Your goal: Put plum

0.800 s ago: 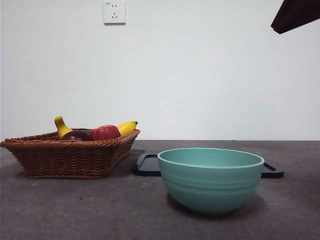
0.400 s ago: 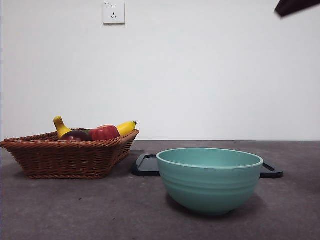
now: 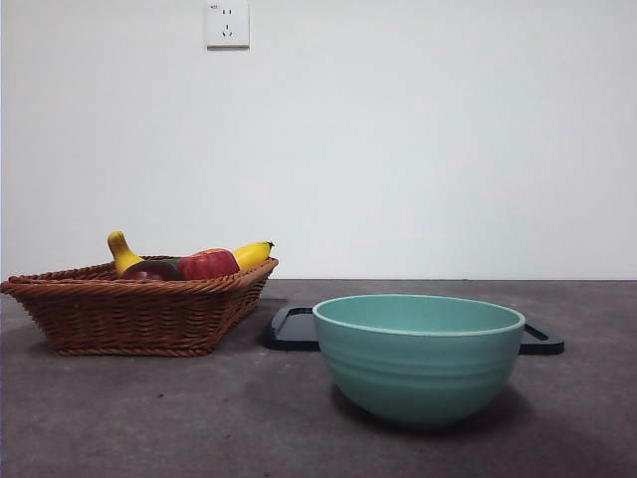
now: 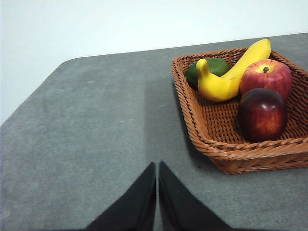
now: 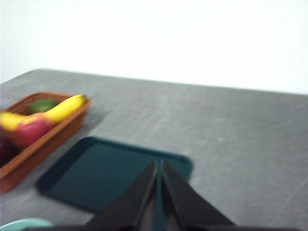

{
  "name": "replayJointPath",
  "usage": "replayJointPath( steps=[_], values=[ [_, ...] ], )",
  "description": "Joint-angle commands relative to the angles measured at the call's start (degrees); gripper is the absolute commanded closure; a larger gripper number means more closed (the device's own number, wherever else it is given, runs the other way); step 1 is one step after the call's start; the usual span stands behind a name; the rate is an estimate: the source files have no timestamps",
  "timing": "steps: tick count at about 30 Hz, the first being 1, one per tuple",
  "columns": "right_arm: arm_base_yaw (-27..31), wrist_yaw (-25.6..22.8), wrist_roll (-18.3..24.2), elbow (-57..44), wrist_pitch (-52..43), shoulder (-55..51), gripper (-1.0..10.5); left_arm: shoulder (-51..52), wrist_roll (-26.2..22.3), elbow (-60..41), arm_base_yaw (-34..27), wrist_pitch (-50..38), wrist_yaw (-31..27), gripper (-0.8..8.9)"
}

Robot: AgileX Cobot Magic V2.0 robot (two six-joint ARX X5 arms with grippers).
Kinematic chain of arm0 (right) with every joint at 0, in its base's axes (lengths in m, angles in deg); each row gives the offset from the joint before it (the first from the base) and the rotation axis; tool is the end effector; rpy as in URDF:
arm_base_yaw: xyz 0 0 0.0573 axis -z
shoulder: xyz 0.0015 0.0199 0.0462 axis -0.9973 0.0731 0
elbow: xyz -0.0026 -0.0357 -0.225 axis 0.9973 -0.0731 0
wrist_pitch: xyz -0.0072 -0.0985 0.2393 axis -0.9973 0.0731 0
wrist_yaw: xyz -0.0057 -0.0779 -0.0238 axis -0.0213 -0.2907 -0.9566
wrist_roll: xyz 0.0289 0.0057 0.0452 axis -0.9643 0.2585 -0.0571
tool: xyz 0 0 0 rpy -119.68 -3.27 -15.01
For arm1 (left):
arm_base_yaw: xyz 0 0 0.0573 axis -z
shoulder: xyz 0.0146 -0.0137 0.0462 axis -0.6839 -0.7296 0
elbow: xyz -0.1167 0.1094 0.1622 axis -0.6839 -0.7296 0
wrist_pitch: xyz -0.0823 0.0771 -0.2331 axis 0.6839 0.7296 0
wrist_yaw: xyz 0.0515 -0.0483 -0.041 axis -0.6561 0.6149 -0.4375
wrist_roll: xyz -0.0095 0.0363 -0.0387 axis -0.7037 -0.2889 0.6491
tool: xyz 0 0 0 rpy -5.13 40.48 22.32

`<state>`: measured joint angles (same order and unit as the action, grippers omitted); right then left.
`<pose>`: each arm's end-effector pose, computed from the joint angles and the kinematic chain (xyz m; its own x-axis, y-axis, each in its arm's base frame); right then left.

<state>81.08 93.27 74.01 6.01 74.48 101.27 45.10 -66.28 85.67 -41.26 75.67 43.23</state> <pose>0.1477 0.0195 0.2479 0.9373 0.3299 -0.1127 -0.3223 0.9432 0.0803 0.1378 -0.0044 0.1565 0.9875 -0.0227 -0.1557 0.0401 0.9932 0.1092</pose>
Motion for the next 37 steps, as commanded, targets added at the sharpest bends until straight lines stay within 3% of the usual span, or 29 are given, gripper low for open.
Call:
replayJointPath(
  steps=[1,7,11,20,37],
  values=[
    [1.7,-1.9,0.7,-5.5,-5.6,-4.4,9.4,0.1,0.5,-1.2,-0.1,0.4,-0.1,8.07],
    [4.2,-9.7,0.6,-14.7,-8.3,-12.8,9.4,0.1,0.5,-1.2,-0.1,0.4,-0.1,8.07],
    [5.2,-12.1,0.6,-18.3,-8.4,-15.8,9.4,0.1,0.5,-1.2,-0.1,0.4,-0.1,8.07],
    [5.6,-12.1,0.4,-23.5,-7.9,-19.5,9.4,0.1,0.5,-1.2,-0.1,0.4,-0.1,8.07],
    [5.6,-12.0,0.4,-23.5,-0.1,-20.1,9.4,0.1,0.5,-1.2,-0.1,0.4,-0.1,8.07]
  ],
)
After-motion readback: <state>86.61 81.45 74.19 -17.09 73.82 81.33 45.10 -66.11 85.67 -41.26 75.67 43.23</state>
